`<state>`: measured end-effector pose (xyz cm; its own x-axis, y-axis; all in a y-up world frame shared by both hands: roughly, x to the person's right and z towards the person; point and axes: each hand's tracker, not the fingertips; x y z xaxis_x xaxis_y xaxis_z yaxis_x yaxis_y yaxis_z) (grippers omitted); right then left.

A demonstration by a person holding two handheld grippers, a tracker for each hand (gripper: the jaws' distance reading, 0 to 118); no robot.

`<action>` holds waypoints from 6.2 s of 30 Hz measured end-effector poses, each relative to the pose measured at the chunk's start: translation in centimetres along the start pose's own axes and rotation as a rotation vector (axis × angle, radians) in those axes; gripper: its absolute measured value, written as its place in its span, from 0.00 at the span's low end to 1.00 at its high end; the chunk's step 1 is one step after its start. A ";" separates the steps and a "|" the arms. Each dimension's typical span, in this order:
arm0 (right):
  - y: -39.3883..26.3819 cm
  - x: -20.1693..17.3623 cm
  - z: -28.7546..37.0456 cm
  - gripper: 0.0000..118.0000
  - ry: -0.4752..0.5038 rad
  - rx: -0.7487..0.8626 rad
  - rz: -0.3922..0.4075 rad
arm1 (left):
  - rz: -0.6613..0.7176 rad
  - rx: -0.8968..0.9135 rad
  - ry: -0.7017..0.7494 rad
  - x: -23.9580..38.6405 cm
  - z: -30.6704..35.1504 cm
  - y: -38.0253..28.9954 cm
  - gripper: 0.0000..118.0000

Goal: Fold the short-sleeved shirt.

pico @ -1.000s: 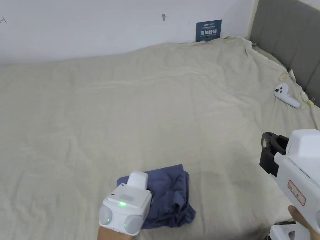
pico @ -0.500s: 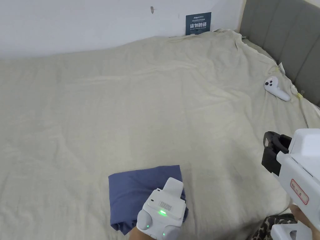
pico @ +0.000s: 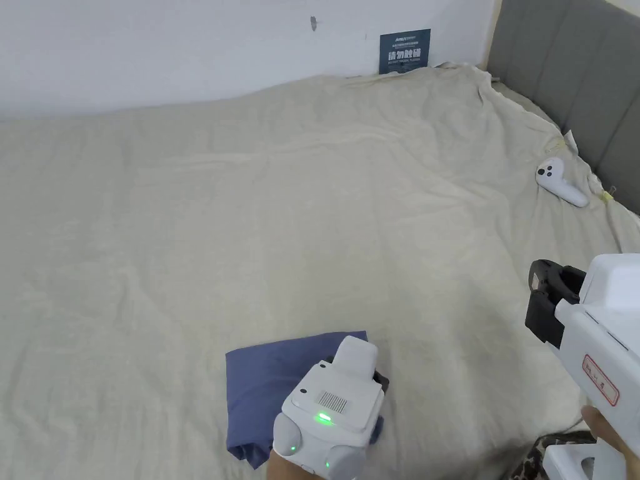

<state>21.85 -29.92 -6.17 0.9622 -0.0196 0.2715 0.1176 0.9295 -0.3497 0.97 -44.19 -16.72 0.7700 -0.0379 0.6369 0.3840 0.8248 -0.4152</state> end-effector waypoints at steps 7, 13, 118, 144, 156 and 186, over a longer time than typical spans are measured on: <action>1.5 -2.4 -0.2 0.00 0.053 0.044 0.014 | 0.084 0.180 0.055 -5.1 5.9 4.8 0.00; 2.4 -4.4 -0.7 0.00 0.094 0.092 0.033 | 0.139 0.302 0.185 -10.2 10.5 7.0 0.00; -8.2 -12.5 -7.2 0.00 0.311 0.026 0.076 | 0.614 -0.343 -0.281 -22.6 2.0 -3.9 0.16; 1.3 -13.1 -3.9 0.00 0.241 0.260 0.099 | 0.576 -0.451 0.270 -52.3 17.8 -7.0 0.16; -0.6 -11.7 -3.9 0.00 0.272 0.234 0.089 | 0.669 -0.531 0.413 -54.8 18.1 -10.7 0.34; 5.2 -15.6 -4.0 0.00 0.220 0.286 0.075 | 0.259 0.288 0.717 -35.3 27.3 8.1 1.00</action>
<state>8.41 -26.29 -15.85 0.9990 0.0032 0.0446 0.0008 0.9961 -0.0886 -36.96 -20.78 -24.83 0.9930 -0.0972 -0.0677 0.0777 0.9659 -0.2471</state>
